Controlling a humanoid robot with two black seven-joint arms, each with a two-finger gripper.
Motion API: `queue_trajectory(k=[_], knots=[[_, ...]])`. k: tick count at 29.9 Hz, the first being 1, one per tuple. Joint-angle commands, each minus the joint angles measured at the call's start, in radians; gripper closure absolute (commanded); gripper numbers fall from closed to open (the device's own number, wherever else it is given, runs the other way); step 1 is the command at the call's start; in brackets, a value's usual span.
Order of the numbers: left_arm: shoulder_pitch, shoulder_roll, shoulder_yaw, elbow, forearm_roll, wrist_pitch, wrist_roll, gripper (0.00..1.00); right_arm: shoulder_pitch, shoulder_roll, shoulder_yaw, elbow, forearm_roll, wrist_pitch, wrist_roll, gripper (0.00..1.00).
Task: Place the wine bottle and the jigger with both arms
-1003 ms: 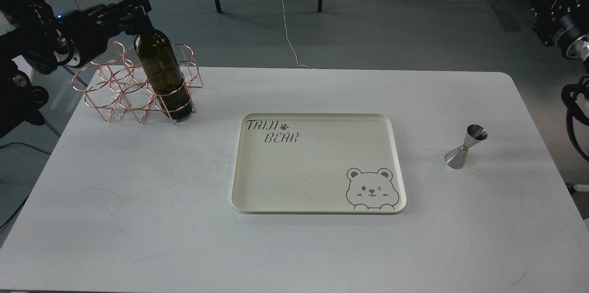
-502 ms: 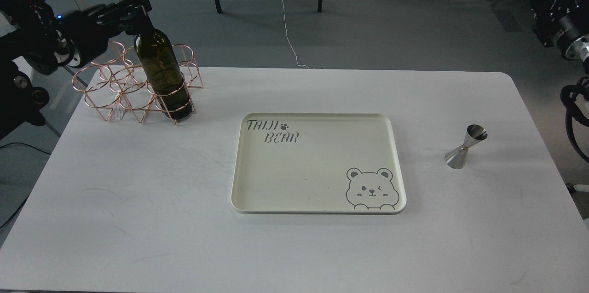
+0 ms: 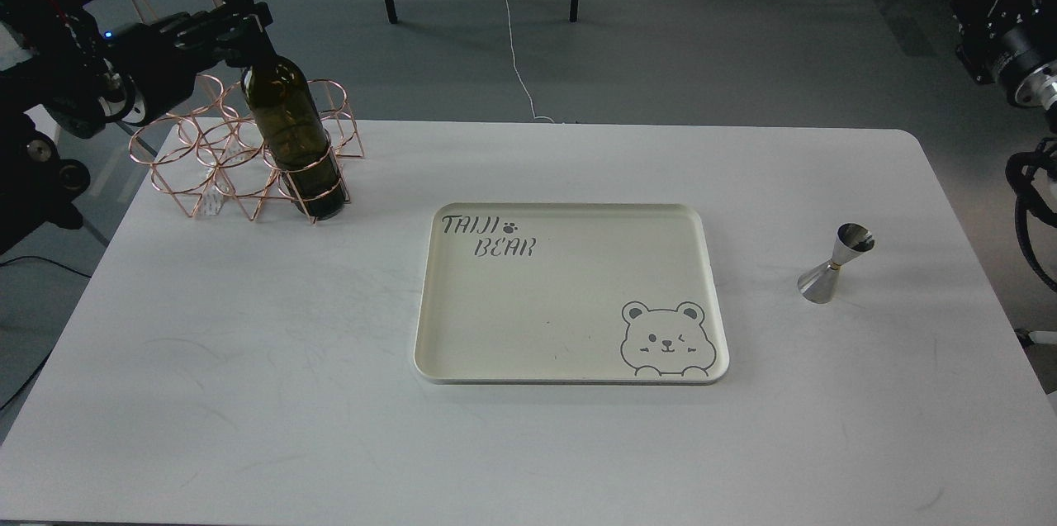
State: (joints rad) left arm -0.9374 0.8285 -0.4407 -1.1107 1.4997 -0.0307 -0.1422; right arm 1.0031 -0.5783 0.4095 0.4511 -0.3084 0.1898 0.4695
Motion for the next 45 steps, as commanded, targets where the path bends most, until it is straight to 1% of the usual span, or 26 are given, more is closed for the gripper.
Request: queue_trajectory(k=[1,4,7,8,9,12,13,15,19,22,23,24,25,26,27,28,30,33,36,38,40,41,44,45], knots=[[0.000,0.000,-0.006,0.002,-0.001,0.002,-0.002,0.21,0.000,0.000,0.000,0.000,0.000,-0.001,0.000,0.04],[0.000,-0.006,-0.013,0.003,-0.010,0.003,-0.002,0.15,0.000,0.000,0.000,0.000,0.000,0.000,0.000,0.04],[-0.003,-0.017,-0.004,0.005,-0.036,0.003,-0.003,0.16,-0.001,0.000,0.000,0.000,0.000,0.000,0.000,0.04],[-0.003,-0.017,-0.003,0.005,-0.036,0.005,-0.003,0.19,-0.001,0.000,0.000,0.000,0.000,0.000,0.000,0.04],[-0.003,-0.015,-0.001,0.003,-0.036,0.005,-0.003,0.31,-0.001,0.000,0.000,0.000,0.000,0.000,0.000,0.04],[-0.003,-0.009,0.002,0.003,-0.033,0.002,-0.003,0.73,-0.001,0.000,0.000,0.000,0.000,0.000,0.000,0.04],[-0.003,-0.009,0.002,0.005,-0.033,-0.001,-0.003,0.81,-0.001,0.000,0.000,0.000,0.000,0.000,0.000,0.04],[-0.001,-0.008,0.002,0.003,-0.035,-0.005,-0.002,0.90,-0.001,0.000,0.000,0.000,0.000,0.000,0.000,0.04],[-0.001,-0.009,0.002,0.003,-0.027,-0.003,0.003,0.94,-0.001,0.000,0.000,0.000,0.000,0.000,0.000,0.04],[-0.006,-0.009,0.002,0.003,-0.027,-0.003,0.003,0.94,-0.001,0.000,0.000,0.000,0.000,0.000,0.000,0.04],[-0.008,-0.009,0.002,0.005,-0.027,-0.001,0.003,0.93,-0.001,0.000,0.000,0.000,0.000,0.000,0.000,0.04],[-0.008,-0.009,0.002,0.003,-0.033,-0.001,-0.002,0.88,-0.001,0.000,0.000,0.000,0.000,0.000,0.000,0.04],[-0.008,-0.009,0.000,0.003,-0.036,-0.001,-0.003,0.76,-0.001,0.000,0.000,0.000,0.000,0.000,0.000,0.04],[-0.008,-0.011,0.000,0.003,-0.038,-0.001,-0.003,0.59,-0.001,0.000,0.000,0.000,0.000,0.000,0.000,0.04],[-0.008,-0.012,0.000,0.003,-0.039,-0.001,-0.003,0.36,-0.001,0.000,0.000,0.001,0.000,0.000,0.000,0.04],[-0.008,-0.015,-0.004,0.003,-0.041,0.003,-0.005,0.20,-0.001,0.000,0.000,0.000,0.000,-0.001,0.000,0.04],[-0.008,-0.017,-0.007,0.003,-0.041,0.003,-0.005,0.20,-0.001,0.000,0.000,0.001,0.000,0.000,0.000,0.04],[-0.008,-0.019,-0.015,0.003,-0.053,0.003,-0.005,0.14,0.000,0.000,0.000,0.000,0.000,0.000,0.000,0.04],[-0.008,-0.017,-0.009,0.003,-0.091,0.003,-0.005,0.12,-0.001,0.000,0.000,0.000,0.000,0.000,0.000,0.04],[-0.008,-0.017,-0.007,0.003,-0.099,0.005,-0.005,0.13,-0.001,0.000,0.000,0.000,0.000,0.000,0.000,0.04],[-0.008,-0.019,-0.007,0.003,-0.099,0.006,-0.005,0.17,-0.001,0.000,0.000,0.000,0.000,0.000,0.000,0.04],[-0.008,-0.019,-0.007,0.003,-0.099,0.006,-0.005,0.20,-0.001,0.000,0.000,0.000,0.000,-0.001,0.000,0.04],[-0.008,-0.017,-0.004,0.003,-0.092,0.006,-0.003,0.37,-0.001,0.000,0.000,0.000,0.000,0.000,0.000,0.04],[-0.008,-0.015,-0.001,0.003,-0.088,0.006,-0.003,0.47,-0.001,0.000,0.000,0.000,0.000,0.000,0.000,0.04]])
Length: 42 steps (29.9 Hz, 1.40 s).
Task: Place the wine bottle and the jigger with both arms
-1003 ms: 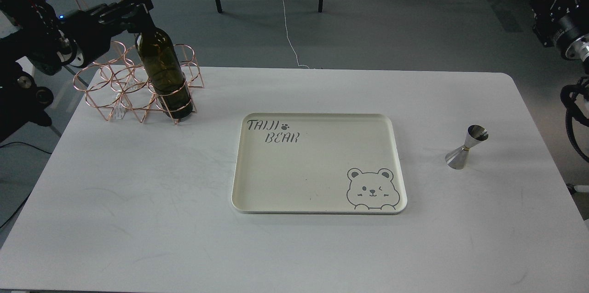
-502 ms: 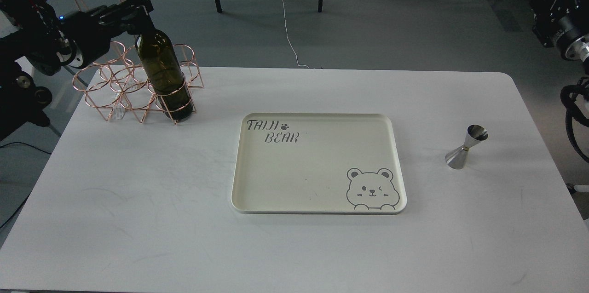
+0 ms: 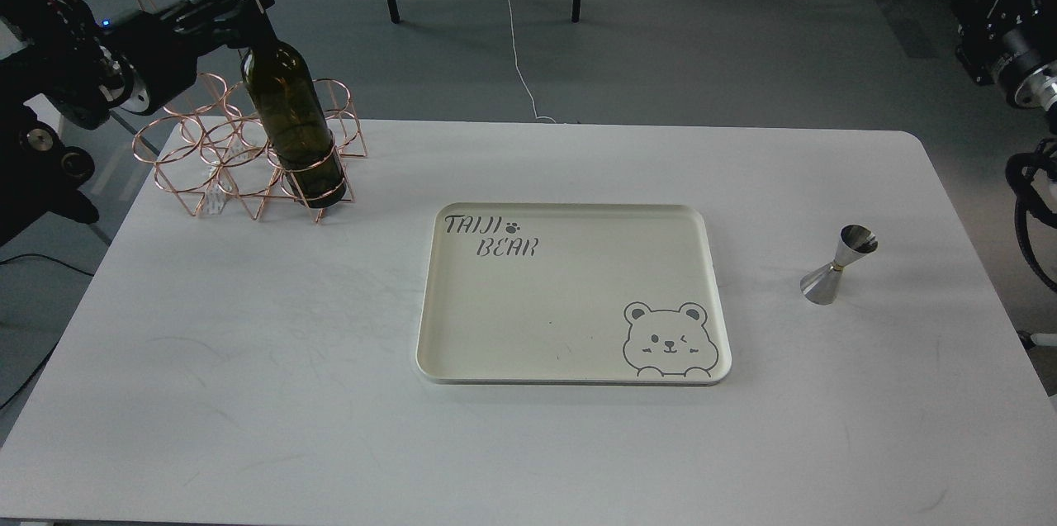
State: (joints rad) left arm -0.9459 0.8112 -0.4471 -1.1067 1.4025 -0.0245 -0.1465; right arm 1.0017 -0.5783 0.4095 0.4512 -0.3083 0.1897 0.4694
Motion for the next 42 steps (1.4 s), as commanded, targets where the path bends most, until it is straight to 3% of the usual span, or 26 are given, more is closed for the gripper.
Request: queue_trajectory(k=[1,3,4,11,13,19,27,42], knots=[[0.002,0.005,0.008,-0.001,0.010,-0.002,-0.001,0.62,0.000,0.000,0.000,0.001,0.000,0.000,0.000,0.04],[0.007,0.011,0.008,-0.002,0.013,-0.003,-0.001,0.86,-0.002,0.000,0.000,0.001,0.000,0.000,0.000,0.04],[0.007,0.011,0.010,-0.002,0.018,-0.003,-0.001,0.90,0.000,0.000,0.000,0.000,0.000,0.000,0.000,0.04],[0.010,0.009,0.008,-0.004,0.104,0.000,-0.001,0.94,0.000,0.000,0.000,0.001,0.000,0.000,0.000,0.04],[0.010,0.008,0.008,-0.004,0.104,-0.002,-0.001,0.90,0.000,0.000,0.000,0.001,0.000,0.000,0.000,0.04],[0.006,0.000,0.008,-0.008,0.105,0.000,0.002,0.40,0.000,-0.002,0.000,0.001,0.000,0.000,0.000,0.04],[0.007,0.002,0.008,-0.008,0.108,0.000,0.002,0.29,-0.002,0.000,-0.001,0.001,0.000,0.000,0.000,0.04],[0.016,0.000,0.011,0.002,0.113,0.000,0.001,0.24,-0.002,0.000,0.000,0.001,0.000,0.000,0.000,0.04]])
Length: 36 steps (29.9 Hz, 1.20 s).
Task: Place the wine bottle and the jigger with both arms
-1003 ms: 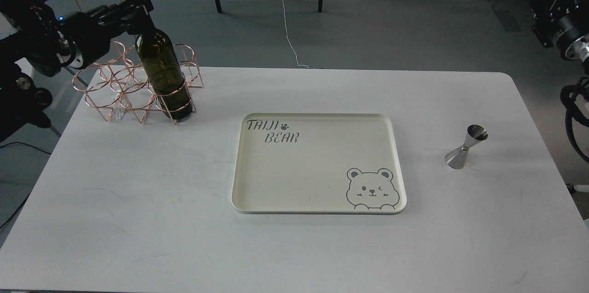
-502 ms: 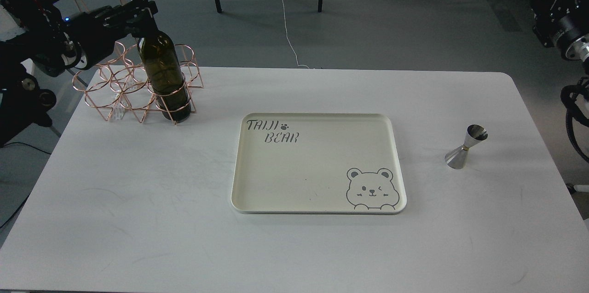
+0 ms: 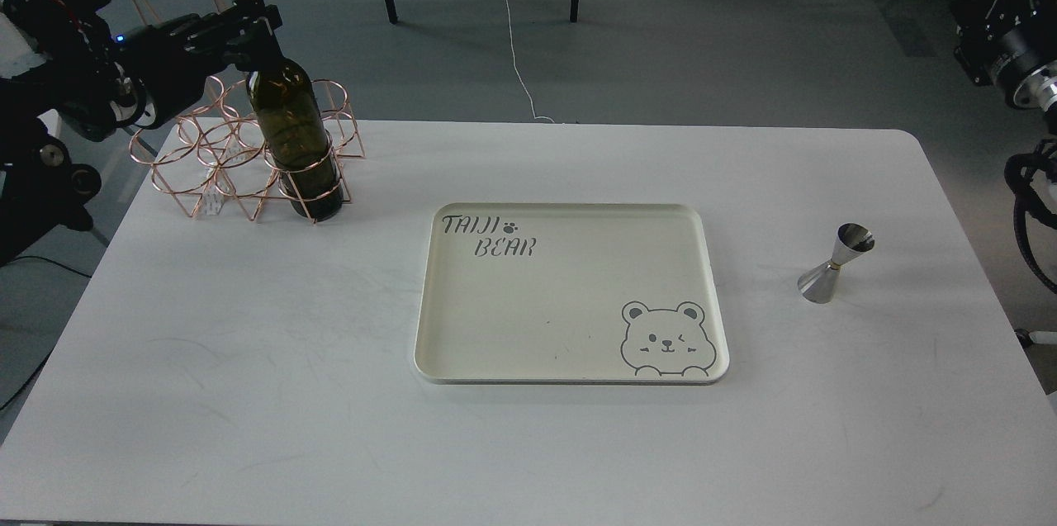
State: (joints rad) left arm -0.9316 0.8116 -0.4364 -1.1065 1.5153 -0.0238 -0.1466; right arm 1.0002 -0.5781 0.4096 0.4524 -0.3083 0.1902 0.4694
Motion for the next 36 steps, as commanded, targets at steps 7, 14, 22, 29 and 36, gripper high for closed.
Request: queue_trajectory(k=[7,14,22,29,36], knots=[[-0.003,0.008,0.057,0.002,0.000,-0.001,0.001,0.24,-0.002,0.000,0.000,0.000,0.000,-0.002,0.000,0.04],[-0.001,0.006,0.065,0.002,0.000,0.001,0.001,0.25,-0.003,0.001,0.000,0.000,0.000,-0.002,0.000,0.04],[-0.006,0.003,0.064,0.002,0.000,0.001,0.004,0.52,-0.003,0.000,0.000,0.000,0.000,-0.003,0.000,0.04],[-0.012,0.009,0.064,0.002,-0.001,0.001,0.001,0.81,-0.003,0.000,0.000,0.000,0.000,-0.002,0.000,0.04],[-0.015,0.008,0.057,0.002,-0.003,-0.001,0.007,0.69,-0.003,-0.002,0.000,0.000,0.000,-0.002,0.000,0.04]])
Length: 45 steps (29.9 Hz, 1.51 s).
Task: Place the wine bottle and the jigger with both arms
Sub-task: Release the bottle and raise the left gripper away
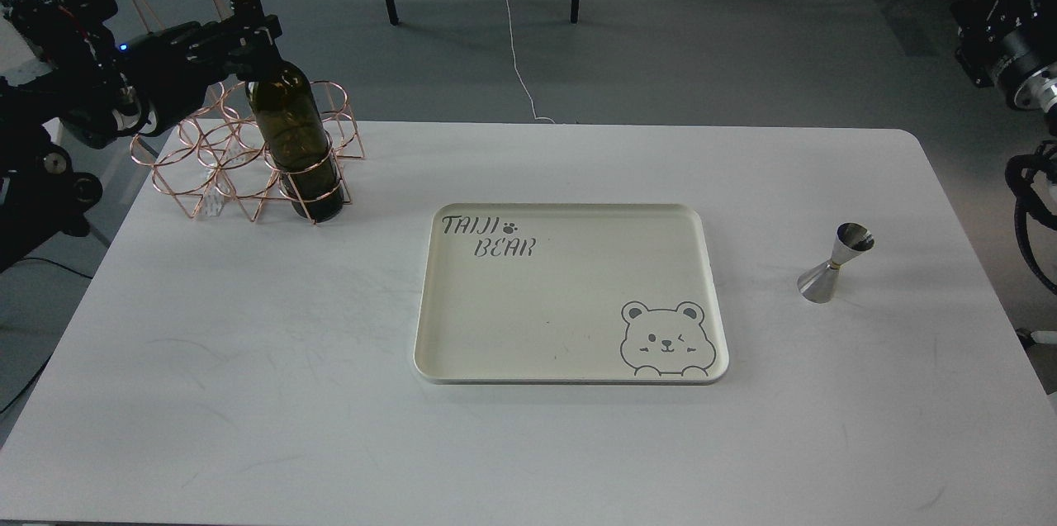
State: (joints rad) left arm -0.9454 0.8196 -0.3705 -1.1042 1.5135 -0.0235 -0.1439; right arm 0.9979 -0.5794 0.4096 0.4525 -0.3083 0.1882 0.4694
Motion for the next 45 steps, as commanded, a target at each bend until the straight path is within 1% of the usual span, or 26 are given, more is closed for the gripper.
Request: queue_trajectory(k=[1,3,4,12,21,25,30,34,35,37,39,41,42,43,45], knots=[[-0.001,0.000,-0.010,0.000,-0.002,0.000,0.003,0.62,-0.001,0.000,0.000,0.000,0.000,0.000,0.000,0.04],[-0.003,-0.002,-0.013,0.000,-0.006,0.000,0.004,0.31,-0.001,0.000,0.000,0.000,0.000,0.000,0.000,0.04],[-0.003,-0.002,-0.015,0.000,-0.010,0.000,0.004,0.24,-0.001,0.000,0.000,0.000,0.000,0.000,0.000,0.04],[-0.003,-0.002,-0.019,-0.002,-0.015,0.000,0.003,0.23,-0.001,0.000,0.000,0.000,0.000,0.000,0.000,0.04],[-0.018,0.000,-0.022,-0.002,-0.018,0.005,0.004,0.19,-0.001,-0.002,0.000,0.000,0.000,0.000,0.000,0.04],[-0.033,0.003,-0.024,0.001,-0.039,0.037,0.006,0.13,-0.001,-0.008,0.000,0.000,0.000,0.000,0.000,0.04],[-0.049,0.046,-0.038,0.027,-0.237,0.050,-0.005,0.09,-0.002,-0.013,0.005,0.000,0.000,0.002,0.000,0.04],[-0.049,0.059,-0.039,0.093,-0.453,0.051,-0.008,0.07,-0.005,-0.019,0.014,0.000,0.002,0.022,0.000,0.02],[-0.049,0.061,-0.039,0.112,-0.511,0.051,-0.014,0.06,-0.005,-0.023,0.017,0.000,0.002,0.039,0.000,0.02],[-0.049,0.065,-0.045,0.151,-0.632,0.051,-0.042,0.04,-0.005,-0.033,0.017,0.000,0.002,0.078,0.000,0.02],[-0.046,0.069,-0.056,0.194,-0.761,0.048,-0.091,0.04,-0.005,-0.040,0.017,0.000,0.002,0.097,0.000,0.02],[-0.041,0.069,-0.056,0.246,-0.901,0.039,-0.152,0.03,-0.005,-0.040,0.018,-0.003,0.002,0.093,0.000,0.02],[-0.038,0.067,-0.056,0.268,-0.953,0.037,-0.172,0.03,-0.007,-0.040,0.018,-0.005,0.002,0.088,0.000,0.01],[-0.033,0.066,-0.054,0.288,-1.004,0.036,-0.186,0.03,-0.007,-0.040,0.017,-0.006,0.003,0.079,0.000,0.01],[-0.027,0.061,-0.051,0.313,-1.104,0.013,-0.194,0.02,-0.010,-0.039,0.018,-0.024,0.023,0.050,0.000,0.01]])
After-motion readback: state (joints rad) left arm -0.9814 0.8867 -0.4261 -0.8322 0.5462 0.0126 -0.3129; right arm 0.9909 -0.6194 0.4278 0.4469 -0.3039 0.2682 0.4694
